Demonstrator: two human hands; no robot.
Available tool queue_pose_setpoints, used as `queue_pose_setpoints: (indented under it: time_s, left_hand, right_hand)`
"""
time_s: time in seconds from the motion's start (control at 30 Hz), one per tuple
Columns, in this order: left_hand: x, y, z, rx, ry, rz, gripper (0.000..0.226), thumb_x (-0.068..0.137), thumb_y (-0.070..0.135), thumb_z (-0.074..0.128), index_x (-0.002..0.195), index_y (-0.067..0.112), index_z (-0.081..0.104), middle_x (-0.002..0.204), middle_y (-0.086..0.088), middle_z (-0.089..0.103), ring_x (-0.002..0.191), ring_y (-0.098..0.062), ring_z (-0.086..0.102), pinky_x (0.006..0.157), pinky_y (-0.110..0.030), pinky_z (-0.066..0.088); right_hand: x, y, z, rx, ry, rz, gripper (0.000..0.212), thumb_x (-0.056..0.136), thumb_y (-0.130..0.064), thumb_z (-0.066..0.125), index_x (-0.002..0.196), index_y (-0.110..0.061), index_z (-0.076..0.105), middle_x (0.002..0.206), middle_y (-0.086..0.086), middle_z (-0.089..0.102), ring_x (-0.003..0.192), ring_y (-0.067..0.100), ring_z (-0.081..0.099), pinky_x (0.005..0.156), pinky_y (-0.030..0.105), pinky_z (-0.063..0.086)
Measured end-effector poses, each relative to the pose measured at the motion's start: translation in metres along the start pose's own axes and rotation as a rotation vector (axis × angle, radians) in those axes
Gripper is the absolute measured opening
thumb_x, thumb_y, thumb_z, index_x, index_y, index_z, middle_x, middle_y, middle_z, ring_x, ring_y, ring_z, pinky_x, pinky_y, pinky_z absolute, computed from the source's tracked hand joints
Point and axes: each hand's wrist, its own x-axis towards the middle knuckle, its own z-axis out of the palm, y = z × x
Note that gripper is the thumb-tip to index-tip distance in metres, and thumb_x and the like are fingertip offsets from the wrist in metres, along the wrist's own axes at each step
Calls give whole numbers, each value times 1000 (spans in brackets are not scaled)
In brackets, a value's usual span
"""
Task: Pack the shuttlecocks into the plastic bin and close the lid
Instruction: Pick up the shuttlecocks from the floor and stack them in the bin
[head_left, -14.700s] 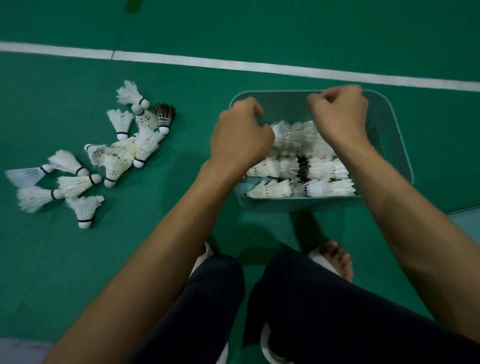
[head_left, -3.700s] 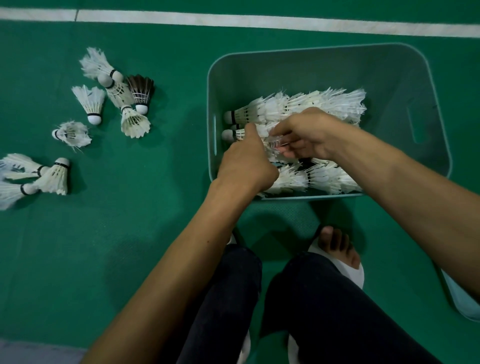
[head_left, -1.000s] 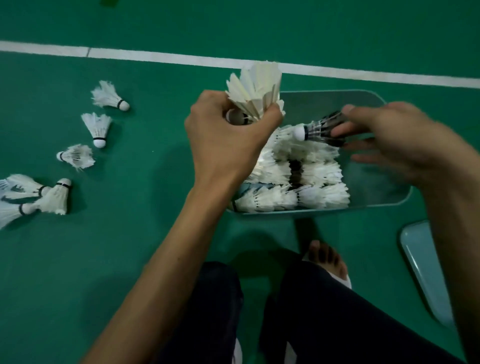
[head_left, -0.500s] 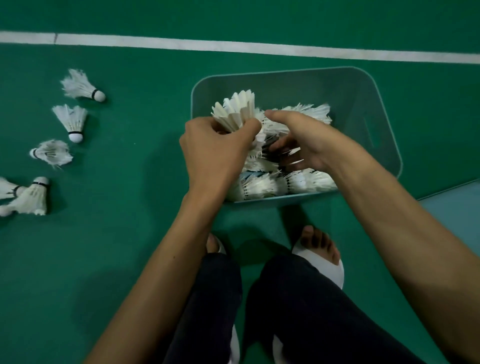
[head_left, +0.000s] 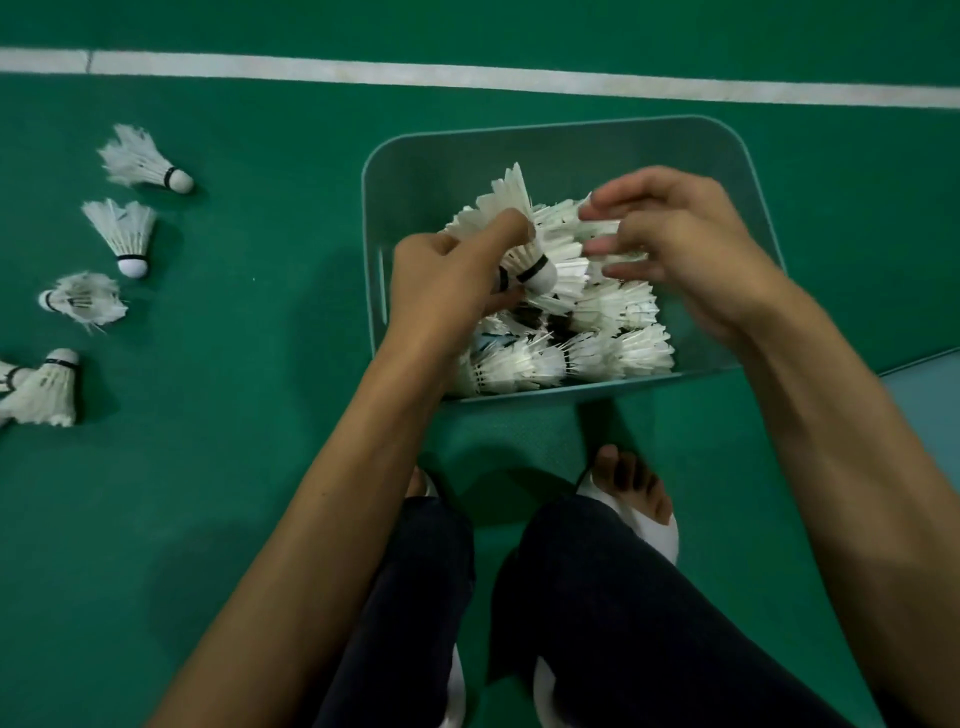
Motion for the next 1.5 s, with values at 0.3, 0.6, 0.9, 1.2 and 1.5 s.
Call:
queue_pose_setpoints:
  time_s: [0.3, 0.6, 0.9, 1.2, 1.5]
  left_hand:
    - [2, -9, 12, -96, -134, -149, 10, 89, 15, 66, 83, 7, 68, 87, -15, 64, 77, -22, 61, 72, -31, 62]
    - [7, -11, 19, -108, -122, -124, 11, 86, 23, 69, 86, 12, 68, 90, -11, 70, 85, -29, 69, 78, -41, 63]
    - [12, -8, -18, 710, -28, 67, 30, 83, 45, 79, 94, 19, 70, 86, 0, 75, 78, -23, 75, 74, -46, 63]
    - [15, -23, -13, 1141, -219, -75, 39, 72, 49, 83, 94, 20, 67, 100, -5, 70, 94, -27, 68, 83, -37, 57]
    - [11, -25, -1, 1096, -178, 56, 27, 76, 39, 84, 88, 21, 69, 82, 3, 67, 85, -23, 65, 71, -32, 52]
  right_hand:
    - [-3, 14, -6, -387, -122, -134, 21, 78, -5, 85, 97, -3, 76, 100, 14, 77, 95, 33, 73, 89, 48, 58]
    - [-2, 21, -11, 50, 30, 341, 13, 81, -10, 82, 87, -4, 72, 87, 12, 72, 61, 17, 66, 61, 30, 61]
    - [19, 32, 1, -461, 290, 287, 21, 79, -11, 62, 88, 4, 72, 79, 22, 73, 70, 35, 73, 67, 57, 62]
    - [49, 22, 52, -131, 156, 425, 25, 93, -2, 66, 116, 4, 59, 106, 17, 63, 70, 23, 64, 78, 48, 63]
    - [15, 29, 22, -433, 281, 118, 57, 83, -49, 68, 91, 7, 72, 79, 23, 71, 63, 20, 59, 63, 31, 53]
